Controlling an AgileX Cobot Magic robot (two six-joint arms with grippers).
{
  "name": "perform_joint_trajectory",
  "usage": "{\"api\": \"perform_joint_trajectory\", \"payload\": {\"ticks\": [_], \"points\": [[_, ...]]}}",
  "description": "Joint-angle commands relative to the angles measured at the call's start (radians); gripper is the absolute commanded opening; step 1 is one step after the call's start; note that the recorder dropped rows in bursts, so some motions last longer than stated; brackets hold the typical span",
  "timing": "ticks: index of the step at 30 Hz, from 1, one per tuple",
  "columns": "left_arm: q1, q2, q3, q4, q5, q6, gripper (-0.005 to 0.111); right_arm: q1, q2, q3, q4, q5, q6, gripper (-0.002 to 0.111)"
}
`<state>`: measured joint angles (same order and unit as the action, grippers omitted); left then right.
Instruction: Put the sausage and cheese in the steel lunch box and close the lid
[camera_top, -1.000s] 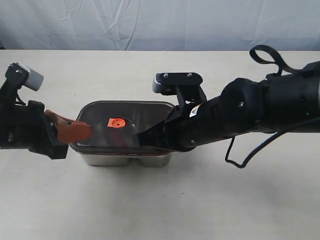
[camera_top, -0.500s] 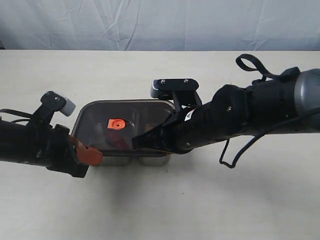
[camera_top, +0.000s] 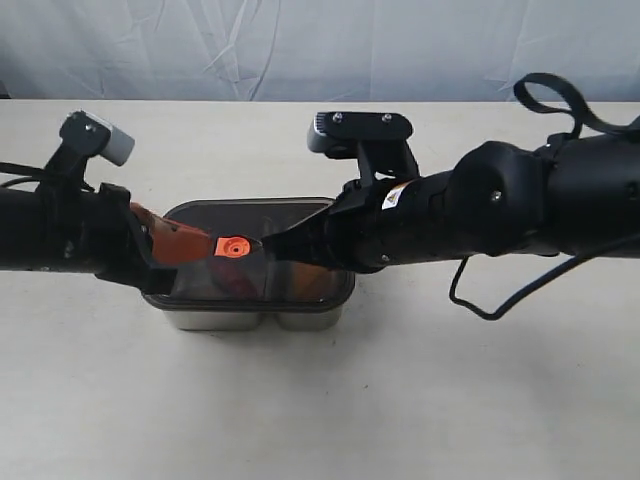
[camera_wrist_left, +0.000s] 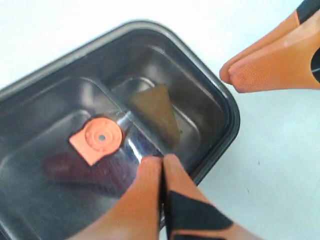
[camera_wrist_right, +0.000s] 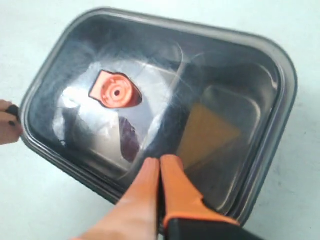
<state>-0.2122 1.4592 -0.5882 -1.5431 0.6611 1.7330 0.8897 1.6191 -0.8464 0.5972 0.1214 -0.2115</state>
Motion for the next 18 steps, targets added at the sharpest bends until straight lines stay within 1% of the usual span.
{"api": "perform_joint_trajectory", "payload": {"ticks": [1,5,11,16,18], "points": [[-0.002,-0.065,-0.008,0.000,0.013,0.001,0.000,-0.005,-0.057,0.003,-0.012,0.006,-0.006,0.000],[-0.002,-0.121,-0.008,0.054,0.068,-0.027,0.000,-0.002,-0.122,0.005,-0.024,0.019,-0.006,0.000],[-0.002,-0.274,-0.008,0.192,0.142,-0.165,0.000,0.008,-0.295,0.005,-0.072,0.076,-0.006,0.000],[-0.002,-0.466,-0.008,0.247,0.146,-0.258,0.000,0.008,-0.440,0.005,-0.173,0.198,0.023,0.000],[-0.002,-0.544,-0.008,0.278,0.148,-0.304,0.000,0.008,-0.479,0.005,-0.261,0.253,0.099,0.000]]}}
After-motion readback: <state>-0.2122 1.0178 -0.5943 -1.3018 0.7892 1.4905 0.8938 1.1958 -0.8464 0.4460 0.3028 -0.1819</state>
